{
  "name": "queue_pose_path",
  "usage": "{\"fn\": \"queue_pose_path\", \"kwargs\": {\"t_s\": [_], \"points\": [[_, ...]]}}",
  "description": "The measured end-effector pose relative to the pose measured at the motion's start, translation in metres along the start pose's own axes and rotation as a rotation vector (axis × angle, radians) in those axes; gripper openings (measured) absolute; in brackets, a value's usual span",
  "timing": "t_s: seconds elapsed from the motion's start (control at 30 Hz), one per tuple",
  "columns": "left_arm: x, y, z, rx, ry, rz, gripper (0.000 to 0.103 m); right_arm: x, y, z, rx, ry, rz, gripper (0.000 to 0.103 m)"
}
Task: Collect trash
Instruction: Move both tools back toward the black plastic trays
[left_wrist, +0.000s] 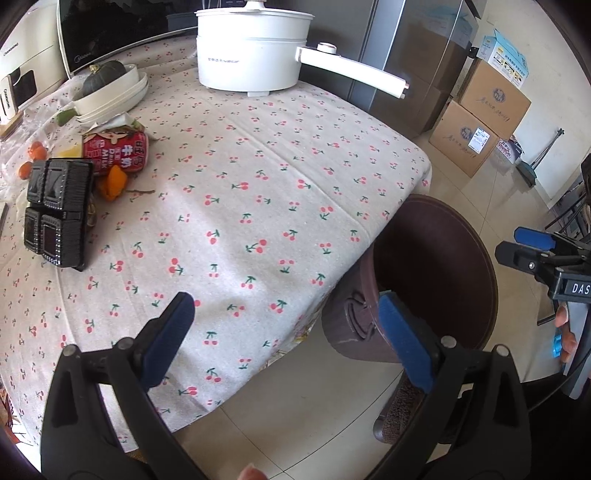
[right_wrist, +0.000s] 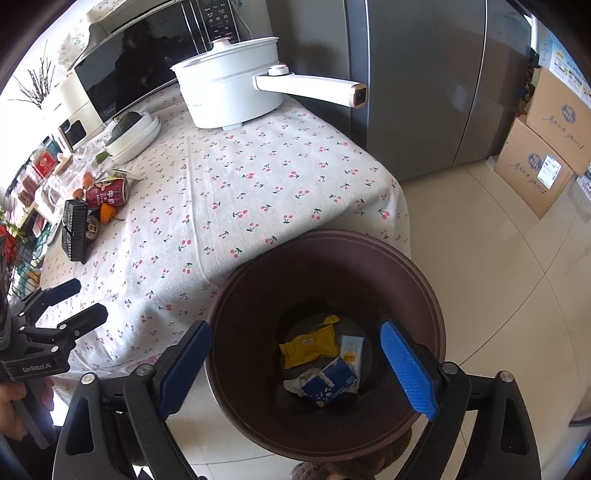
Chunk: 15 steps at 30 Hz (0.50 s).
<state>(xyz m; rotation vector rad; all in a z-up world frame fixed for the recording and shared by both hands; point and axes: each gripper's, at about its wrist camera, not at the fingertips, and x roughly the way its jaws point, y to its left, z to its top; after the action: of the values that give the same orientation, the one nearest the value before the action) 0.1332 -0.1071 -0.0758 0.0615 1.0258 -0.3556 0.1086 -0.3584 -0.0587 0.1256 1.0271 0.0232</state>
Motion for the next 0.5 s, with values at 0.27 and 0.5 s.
{"fn": "queue_pose_path", "kwargs": {"t_s": [0.27, 0.5], "points": [[-0.016, 0.037, -0.004, -0.042, -0.019, 0.078, 0.102, 0.005, 0.029, 0.012, -0.052, -0.014, -0.01, 0.103], [-0.029, 0.085, -0.003, -0.136, -0.038, 0.14, 0.102, 0.009, 0.063, 0.026, -0.103, -0.015, -0.009, 0.103]]}}
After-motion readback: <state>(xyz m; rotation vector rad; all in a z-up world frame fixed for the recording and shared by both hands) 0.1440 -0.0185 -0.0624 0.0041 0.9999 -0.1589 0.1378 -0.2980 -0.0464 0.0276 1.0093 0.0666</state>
